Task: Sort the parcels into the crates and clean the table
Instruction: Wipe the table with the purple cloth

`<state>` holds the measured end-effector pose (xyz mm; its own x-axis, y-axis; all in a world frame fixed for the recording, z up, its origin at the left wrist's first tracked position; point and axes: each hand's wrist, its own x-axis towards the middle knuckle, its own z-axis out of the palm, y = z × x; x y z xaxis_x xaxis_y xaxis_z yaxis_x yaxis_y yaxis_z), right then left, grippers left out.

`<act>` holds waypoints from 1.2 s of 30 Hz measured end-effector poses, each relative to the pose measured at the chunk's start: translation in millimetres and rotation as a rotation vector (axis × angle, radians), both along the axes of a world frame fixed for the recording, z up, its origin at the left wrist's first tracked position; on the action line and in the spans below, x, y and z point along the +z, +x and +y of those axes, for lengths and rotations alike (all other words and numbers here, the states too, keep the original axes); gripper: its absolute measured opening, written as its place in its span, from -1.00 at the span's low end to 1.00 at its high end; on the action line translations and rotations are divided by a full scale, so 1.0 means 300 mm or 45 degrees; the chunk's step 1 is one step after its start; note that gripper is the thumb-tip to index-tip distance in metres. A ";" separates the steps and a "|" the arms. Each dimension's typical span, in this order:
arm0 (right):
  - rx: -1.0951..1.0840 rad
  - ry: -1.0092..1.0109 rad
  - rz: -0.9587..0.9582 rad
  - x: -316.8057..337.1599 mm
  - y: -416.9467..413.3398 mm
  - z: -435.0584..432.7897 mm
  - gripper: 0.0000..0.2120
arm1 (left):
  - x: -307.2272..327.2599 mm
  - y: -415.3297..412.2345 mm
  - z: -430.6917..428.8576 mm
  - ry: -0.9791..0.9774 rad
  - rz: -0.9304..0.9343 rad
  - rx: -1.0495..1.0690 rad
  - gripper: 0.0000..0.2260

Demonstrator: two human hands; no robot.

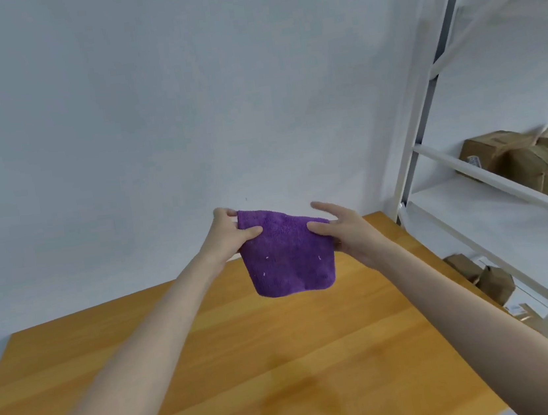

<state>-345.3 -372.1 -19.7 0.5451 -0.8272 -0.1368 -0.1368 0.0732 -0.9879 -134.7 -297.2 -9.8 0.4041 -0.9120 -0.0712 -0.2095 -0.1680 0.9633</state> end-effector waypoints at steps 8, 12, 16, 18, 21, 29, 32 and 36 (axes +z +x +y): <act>0.070 0.290 -0.129 0.016 -0.180 -0.135 -0.89 | 0.026 -0.108 -0.135 -0.053 0.056 -0.415 -0.79; -0.040 0.025 -0.026 -0.004 -0.249 -0.196 -0.76 | 0.018 -0.159 -0.193 0.000 -0.055 -0.391 -0.84; -0.226 -0.368 0.424 -0.058 -0.352 -0.267 -0.82 | -0.030 -0.249 -0.278 0.032 -0.321 -0.302 -0.91; -0.264 -0.588 0.663 -0.090 -0.394 -0.292 -0.89 | -0.066 -0.302 -0.322 0.018 -0.518 -0.234 -0.92; -0.362 -0.852 0.748 -0.164 -0.466 -0.333 -0.92 | -0.141 -0.404 -0.382 -0.040 -0.676 -0.225 -0.90; 0.391 -1.398 0.894 -0.558 -0.775 -0.258 -0.80 | -0.566 -0.618 -0.299 -0.215 -1.516 -1.004 -0.69; 0.843 -1.015 1.139 -0.711 -0.843 -0.183 -0.70 | -0.710 -0.716 -0.214 0.102 -1.392 -1.305 -0.76; 0.920 -0.636 1.289 -0.788 -0.895 -0.153 -0.39 | -0.785 -0.775 -0.172 0.543 -1.356 -1.406 -0.35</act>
